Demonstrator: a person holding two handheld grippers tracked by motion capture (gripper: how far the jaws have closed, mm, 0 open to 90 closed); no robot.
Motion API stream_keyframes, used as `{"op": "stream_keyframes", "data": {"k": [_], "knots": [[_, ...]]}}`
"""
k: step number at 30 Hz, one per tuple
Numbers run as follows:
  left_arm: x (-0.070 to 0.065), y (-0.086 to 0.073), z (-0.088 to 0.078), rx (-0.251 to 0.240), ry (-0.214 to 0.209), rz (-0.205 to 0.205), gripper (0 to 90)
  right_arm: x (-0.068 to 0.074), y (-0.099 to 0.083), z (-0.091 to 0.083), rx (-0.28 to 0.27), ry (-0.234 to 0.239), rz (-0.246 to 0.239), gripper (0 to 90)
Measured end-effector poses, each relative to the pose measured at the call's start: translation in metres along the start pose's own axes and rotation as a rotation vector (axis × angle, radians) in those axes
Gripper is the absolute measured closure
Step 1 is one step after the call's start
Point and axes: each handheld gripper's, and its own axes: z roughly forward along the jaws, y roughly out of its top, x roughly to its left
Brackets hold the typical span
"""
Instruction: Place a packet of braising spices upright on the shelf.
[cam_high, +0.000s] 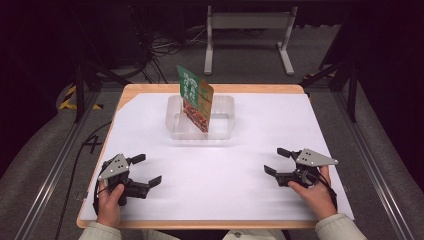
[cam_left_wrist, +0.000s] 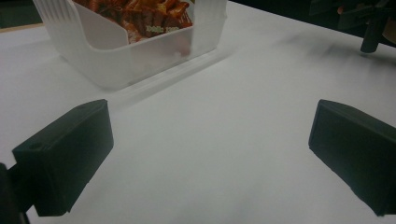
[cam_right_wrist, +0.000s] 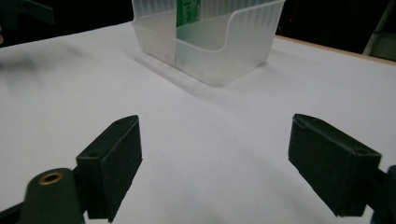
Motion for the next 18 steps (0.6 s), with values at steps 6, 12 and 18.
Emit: {"op": "stream_keyframes", "data": {"k": [6,12,18], "knots": [[0.0005,-0.0003,0.0017,0.010,-0.020,-0.008,0.4,0.0002,-0.0067,0.0010,0.049,0.019,0.015,17.9],[0.0016,-0.0004,0.0035,0.015,-0.029,-0.012,0.5,-0.0013,-0.0093,0.0016,0.056,0.016,0.027,17.5],[0.0026,0.0002,0.0057,0.009,-0.019,-0.015,0.5,-0.0020,-0.0101,-0.0009,0.028,0.002,0.042,17.3]]}}
